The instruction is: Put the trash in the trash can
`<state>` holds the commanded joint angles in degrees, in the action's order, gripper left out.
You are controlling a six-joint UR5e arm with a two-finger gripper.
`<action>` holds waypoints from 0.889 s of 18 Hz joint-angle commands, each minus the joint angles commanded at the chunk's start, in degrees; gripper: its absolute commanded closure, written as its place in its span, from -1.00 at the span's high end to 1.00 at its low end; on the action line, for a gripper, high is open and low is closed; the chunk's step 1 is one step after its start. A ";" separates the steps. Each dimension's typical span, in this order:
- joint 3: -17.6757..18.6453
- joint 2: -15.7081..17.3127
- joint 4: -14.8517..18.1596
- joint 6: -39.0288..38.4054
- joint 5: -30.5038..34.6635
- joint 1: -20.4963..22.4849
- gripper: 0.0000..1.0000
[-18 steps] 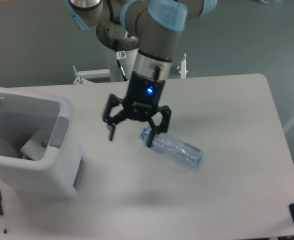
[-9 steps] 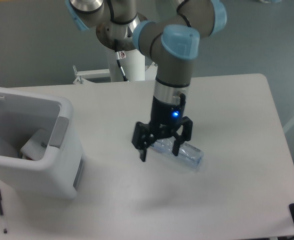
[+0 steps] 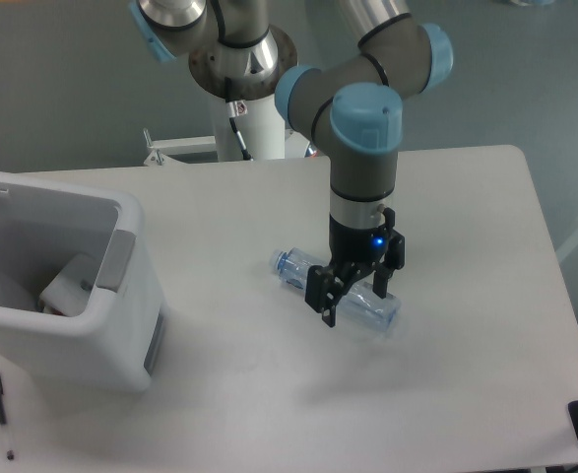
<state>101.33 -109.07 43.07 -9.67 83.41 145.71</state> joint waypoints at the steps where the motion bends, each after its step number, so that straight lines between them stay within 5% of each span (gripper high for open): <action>1: 0.36 -0.17 -0.09 0.00 -0.35 1.41 1.00; 16: 0.00 -6.24 -0.70 -6.59 1.40 2.39 1.00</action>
<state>101.33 -115.31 42.36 -16.26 84.81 148.10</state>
